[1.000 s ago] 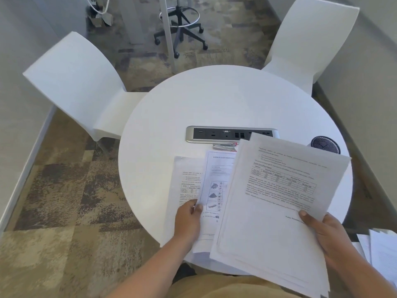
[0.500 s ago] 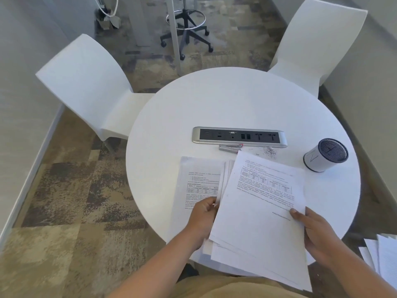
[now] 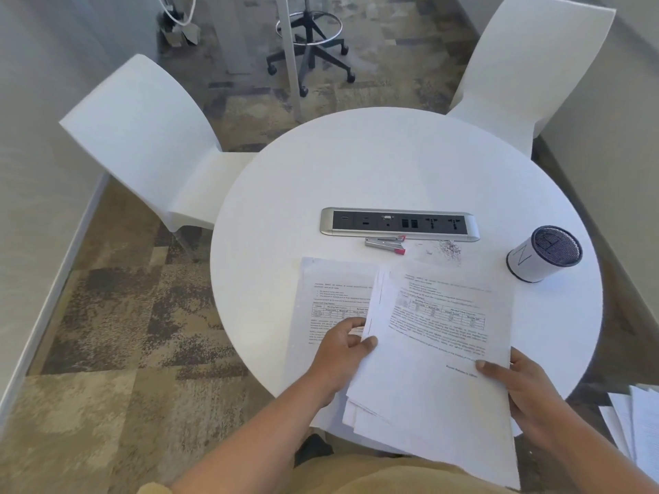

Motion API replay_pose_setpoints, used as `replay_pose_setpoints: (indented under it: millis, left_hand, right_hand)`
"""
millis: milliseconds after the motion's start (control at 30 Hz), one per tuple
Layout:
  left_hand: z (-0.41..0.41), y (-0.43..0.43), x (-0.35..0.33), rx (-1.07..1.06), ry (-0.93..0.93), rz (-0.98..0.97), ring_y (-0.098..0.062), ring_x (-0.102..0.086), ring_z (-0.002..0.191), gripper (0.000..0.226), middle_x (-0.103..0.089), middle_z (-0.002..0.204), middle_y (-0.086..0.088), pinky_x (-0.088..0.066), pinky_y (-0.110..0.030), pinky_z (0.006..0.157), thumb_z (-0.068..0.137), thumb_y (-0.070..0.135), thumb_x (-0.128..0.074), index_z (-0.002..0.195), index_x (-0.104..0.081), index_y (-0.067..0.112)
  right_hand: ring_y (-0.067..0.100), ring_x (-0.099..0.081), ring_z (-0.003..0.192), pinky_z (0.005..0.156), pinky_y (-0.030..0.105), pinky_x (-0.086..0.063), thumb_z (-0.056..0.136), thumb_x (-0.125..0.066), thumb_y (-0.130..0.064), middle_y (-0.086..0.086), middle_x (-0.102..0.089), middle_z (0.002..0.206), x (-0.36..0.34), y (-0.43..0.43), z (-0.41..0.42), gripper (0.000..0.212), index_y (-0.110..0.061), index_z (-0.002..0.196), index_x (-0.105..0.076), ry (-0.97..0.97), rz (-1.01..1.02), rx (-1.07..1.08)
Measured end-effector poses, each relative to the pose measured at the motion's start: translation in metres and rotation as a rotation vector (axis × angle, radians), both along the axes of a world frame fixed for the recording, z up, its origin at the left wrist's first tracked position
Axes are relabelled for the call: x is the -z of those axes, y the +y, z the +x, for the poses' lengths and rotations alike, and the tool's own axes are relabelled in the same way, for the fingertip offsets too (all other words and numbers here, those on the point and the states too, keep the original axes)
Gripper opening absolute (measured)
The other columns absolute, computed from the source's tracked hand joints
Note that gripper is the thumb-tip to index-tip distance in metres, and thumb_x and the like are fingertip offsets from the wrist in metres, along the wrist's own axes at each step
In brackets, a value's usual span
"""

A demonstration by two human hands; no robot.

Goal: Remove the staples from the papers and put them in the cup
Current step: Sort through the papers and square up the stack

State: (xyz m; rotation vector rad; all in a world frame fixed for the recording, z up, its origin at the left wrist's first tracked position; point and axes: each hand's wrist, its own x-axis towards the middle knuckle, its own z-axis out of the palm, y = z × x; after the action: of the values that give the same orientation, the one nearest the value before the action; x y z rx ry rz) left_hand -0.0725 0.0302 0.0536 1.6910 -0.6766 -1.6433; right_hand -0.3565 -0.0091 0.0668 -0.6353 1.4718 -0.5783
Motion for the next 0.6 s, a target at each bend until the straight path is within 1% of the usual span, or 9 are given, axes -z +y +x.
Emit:
replay_pose_setpoints:
  millis: [67, 100, 167, 233, 300, 367, 433, 500, 600]
  left_hand:
    - [-0.002, 0.000, 0.003, 0.032, -0.011, -0.024, -0.021, -0.075, 0.095, 0.034, -0.078, 0.102, -0.005, -0.059, -0.042, 0.091, 0.095, 0.018, -0.066, 0.124, -0.057, 0.033]
    - [-0.004, 0.000, 0.005, 0.036, -0.009, -0.028, -0.022, -0.075, 0.094, 0.034, -0.078, 0.102, -0.007, -0.060, -0.041, 0.089, 0.095, 0.016, -0.065, 0.124, -0.058, 0.034]
    - [-0.005, 0.000, 0.008, 0.046, -0.021, -0.033, -0.022, -0.074, 0.093, 0.031, -0.075, 0.105, -0.011, -0.061, -0.036, 0.083, 0.096, 0.018, -0.064, 0.123, -0.060, 0.033]
    - [-0.004, 0.000, 0.011, 0.036, -0.118, -0.043, -0.016, -0.069, 0.089, 0.025, -0.070, 0.104, -0.008, -0.061, -0.031, 0.076, 0.095, 0.025, -0.066, 0.119, -0.062, 0.030]
    - [0.003, 0.001, 0.020, -0.026, -0.365, -0.027, -0.015, -0.067, 0.096, 0.026, -0.067, 0.106, 0.002, -0.058, -0.034, 0.085, 0.092, 0.035, -0.068, 0.116, -0.063, 0.025]
    - [0.014, 0.002, 0.027, -0.085, -0.663, 0.060, -0.020, -0.059, 0.114, 0.045, -0.057, 0.122, 0.002, -0.050, -0.034, 0.094, 0.088, 0.041, -0.071, 0.126, -0.056, 0.021]
    - [0.026, 0.003, 0.033, -0.069, -0.878, 0.195, -0.025, -0.051, 0.125, 0.066, -0.047, 0.132, -0.003, -0.046, -0.039, 0.100, 0.082, 0.049, -0.074, 0.133, -0.047, 0.017]
    - [0.034, 0.002, 0.038, 0.023, -1.006, 0.289, -0.026, -0.047, 0.125, 0.078, -0.044, 0.132, -0.005, -0.045, -0.040, 0.100, 0.075, 0.058, -0.076, 0.131, -0.043, 0.015]
    - [0.038, -0.001, 0.045, 0.095, -1.061, 0.330, -0.026, -0.045, 0.123, 0.085, -0.041, 0.131, -0.006, -0.043, -0.038, 0.098, 0.070, 0.061, -0.078, 0.129, -0.041, 0.012]
  right_hand:
    - [0.039, -0.072, 0.093, 0.082, 0.048, -0.056, 0.091, -0.063, -0.007, 0.015, -0.076, 0.104, 0.004, 0.002, 0.003, 0.023, -0.006, 0.113, -0.065, 0.044, 0.045, -0.001]
    - [0.039, -0.073, 0.087, 0.079, 0.048, -0.058, 0.091, -0.063, -0.006, 0.017, -0.076, 0.100, 0.006, 0.002, 0.004, 0.021, -0.004, 0.112, -0.066, 0.103, 0.050, -0.010]
    - [0.039, -0.073, 0.083, 0.080, 0.054, -0.058, 0.092, -0.062, -0.005, 0.017, -0.076, 0.099, 0.009, 0.002, 0.006, 0.019, -0.006, 0.111, -0.067, 0.197, 0.029, -0.022]
    - [0.040, -0.072, 0.087, 0.083, 0.059, -0.056, 0.094, -0.060, -0.006, 0.015, -0.075, 0.100, 0.008, 0.001, 0.008, 0.017, -0.012, 0.108, -0.067, 0.208, 0.016, 0.012]
    - [0.042, -0.071, 0.091, 0.086, 0.060, -0.054, 0.095, -0.059, -0.007, 0.013, -0.075, 0.100, 0.006, 0.000, 0.005, 0.016, -0.016, 0.104, -0.067, 0.189, 0.003, 0.067]
    - [0.042, -0.071, 0.092, 0.087, 0.062, -0.053, 0.094, -0.060, -0.008, 0.013, -0.076, 0.101, 0.007, 0.000, 0.001, 0.016, -0.017, 0.105, -0.067, 0.180, 0.004, 0.113]
    - [0.042, -0.071, 0.091, 0.087, 0.064, -0.052, 0.093, -0.062, -0.009, 0.013, -0.076, 0.103, 0.009, 0.000, -0.002, 0.019, -0.015, 0.110, -0.066, 0.175, 0.003, 0.158]
    - [0.041, -0.071, 0.090, 0.087, 0.062, -0.052, 0.093, -0.062, -0.008, 0.013, -0.076, 0.101, 0.010, 0.001, -0.005, 0.020, -0.013, 0.111, -0.066, 0.183, -0.015, 0.186]
    - [0.036, -0.071, 0.083, 0.078, 0.048, -0.056, 0.093, -0.060, -0.006, 0.008, -0.079, 0.087, 0.008, 0.002, -0.005, 0.016, -0.014, 0.104, -0.067, 0.166, -0.039, 0.213]
